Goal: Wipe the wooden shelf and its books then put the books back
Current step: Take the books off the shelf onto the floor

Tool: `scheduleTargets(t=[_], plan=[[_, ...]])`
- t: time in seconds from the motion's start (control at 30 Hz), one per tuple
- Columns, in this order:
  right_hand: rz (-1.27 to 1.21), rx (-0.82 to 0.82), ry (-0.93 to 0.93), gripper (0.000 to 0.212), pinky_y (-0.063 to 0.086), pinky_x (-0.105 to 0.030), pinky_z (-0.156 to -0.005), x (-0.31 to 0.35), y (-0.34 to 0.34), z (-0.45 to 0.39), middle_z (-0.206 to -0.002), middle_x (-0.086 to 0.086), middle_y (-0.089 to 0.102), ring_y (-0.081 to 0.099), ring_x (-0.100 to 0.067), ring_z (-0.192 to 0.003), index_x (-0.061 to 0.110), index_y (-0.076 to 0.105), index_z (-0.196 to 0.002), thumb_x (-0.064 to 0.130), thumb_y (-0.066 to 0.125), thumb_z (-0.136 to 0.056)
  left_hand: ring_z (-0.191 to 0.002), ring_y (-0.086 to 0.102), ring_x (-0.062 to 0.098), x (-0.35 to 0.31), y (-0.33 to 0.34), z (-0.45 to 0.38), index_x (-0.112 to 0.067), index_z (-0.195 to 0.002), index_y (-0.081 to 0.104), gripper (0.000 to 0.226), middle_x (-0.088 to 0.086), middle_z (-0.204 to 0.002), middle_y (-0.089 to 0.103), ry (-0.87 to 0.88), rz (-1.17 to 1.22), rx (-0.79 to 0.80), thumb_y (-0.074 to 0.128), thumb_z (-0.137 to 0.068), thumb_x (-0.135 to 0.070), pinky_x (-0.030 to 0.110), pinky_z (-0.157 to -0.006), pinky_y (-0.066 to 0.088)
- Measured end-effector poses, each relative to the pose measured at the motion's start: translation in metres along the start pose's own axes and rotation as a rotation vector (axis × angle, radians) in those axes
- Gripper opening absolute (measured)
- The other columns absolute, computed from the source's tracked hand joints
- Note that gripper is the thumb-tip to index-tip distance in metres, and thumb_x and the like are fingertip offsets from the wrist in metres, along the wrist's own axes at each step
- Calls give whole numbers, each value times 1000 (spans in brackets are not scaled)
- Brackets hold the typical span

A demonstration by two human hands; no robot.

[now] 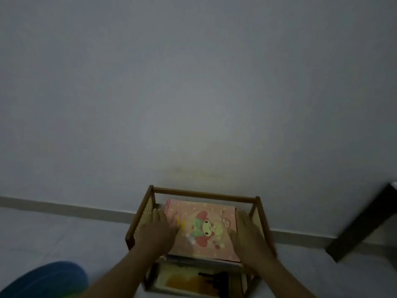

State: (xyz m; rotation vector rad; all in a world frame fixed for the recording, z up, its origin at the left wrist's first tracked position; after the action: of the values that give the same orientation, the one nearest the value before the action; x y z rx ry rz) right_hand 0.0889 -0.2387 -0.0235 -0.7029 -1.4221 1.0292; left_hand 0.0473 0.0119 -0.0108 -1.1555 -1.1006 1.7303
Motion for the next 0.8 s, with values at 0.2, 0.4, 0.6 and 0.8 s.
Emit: scheduleTargets(t=[0.2, 0.4, 0.6, 0.8], plan=[[-41, 91, 186, 66, 24, -46, -117, -27, 80, -14, -161, -11, -7, 7, -31, -147, 26, -1, -152, 42, 34, -99, -142, 15, 37, 34, 90, -55, -11, -151, 10, 95, 20, -156, 8, -206, 106, 44, 20, -81, -75, 52, -112, 25], [-83, -55, 245, 61, 39, -46, -107, -30, 93, -25, -156, -13, 15, 29, -32, -138, 22, 17, -150, 42, 40, -97, -77, 57, 12, 32, 87, -67, -11, -102, 57, 43, 1, -91, 59, -156, 267, -29, 51, -86, -51, 28, -70, 53], [-559, -154, 470, 48, 55, -37, -81, -39, 73, -32, -124, -9, 58, 61, -27, -108, 12, 45, -131, 22, 64, -88, -78, 56, 17, 24, 68, -52, -9, -89, 55, 16, 7, -91, 61, -251, 636, 16, 70, -83, -13, 25, -60, 46], [-803, -36, 575, 27, 52, -50, -91, -53, 68, -21, -107, -11, 65, 63, -33, -100, 11, 59, -106, 30, 66, -88, -88, 56, 28, 24, 56, -29, -5, -87, 52, 27, 11, -87, 57, -293, 865, 214, 76, -77, -8, 33, -64, 48]])
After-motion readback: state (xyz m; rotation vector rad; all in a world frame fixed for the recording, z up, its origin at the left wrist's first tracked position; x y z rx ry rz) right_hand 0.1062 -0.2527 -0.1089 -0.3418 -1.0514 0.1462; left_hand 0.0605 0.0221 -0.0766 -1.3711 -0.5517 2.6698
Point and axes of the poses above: each hand's wrist, its own z-axis away from the middle knuckle, its own y-axis out of the palm, x = y × z, the point moved 5 cm from there along -z, towards the middle knuckle
